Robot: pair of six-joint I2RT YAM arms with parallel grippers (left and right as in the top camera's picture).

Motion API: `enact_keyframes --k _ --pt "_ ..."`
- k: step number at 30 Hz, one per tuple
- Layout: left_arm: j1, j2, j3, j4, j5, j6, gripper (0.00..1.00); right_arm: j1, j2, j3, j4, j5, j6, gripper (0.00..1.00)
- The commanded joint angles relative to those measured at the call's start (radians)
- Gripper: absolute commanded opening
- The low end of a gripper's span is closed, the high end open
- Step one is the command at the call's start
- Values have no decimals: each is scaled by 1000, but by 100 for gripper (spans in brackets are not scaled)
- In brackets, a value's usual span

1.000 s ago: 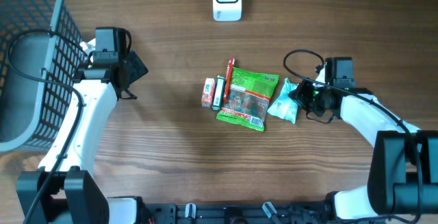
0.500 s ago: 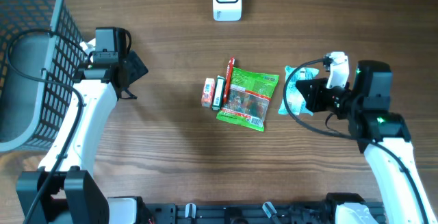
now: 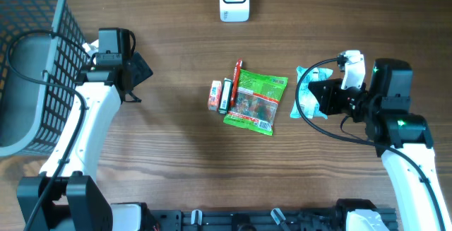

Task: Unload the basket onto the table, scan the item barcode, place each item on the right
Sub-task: 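Raise the pale green bag to the white scanner with the right gripper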

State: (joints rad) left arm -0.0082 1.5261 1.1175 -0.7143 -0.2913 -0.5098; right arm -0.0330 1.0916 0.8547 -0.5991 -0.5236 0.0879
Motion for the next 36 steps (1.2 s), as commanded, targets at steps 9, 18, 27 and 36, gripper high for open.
enact_keyframes --k 9,18,27,36 --pt "4 5 1 3 -16 8 100 0 -18 30 -21 87 27 4" --pt "4 5 1 2 -16 8 100 2 63 290 -184 119 48 4" --pt "4 5 1 3 -16 8 100 135 431 1030 -499 322 53 4" --pt "4 5 1 3 -16 8 100 429 769 1363 -252 718 -259 4"
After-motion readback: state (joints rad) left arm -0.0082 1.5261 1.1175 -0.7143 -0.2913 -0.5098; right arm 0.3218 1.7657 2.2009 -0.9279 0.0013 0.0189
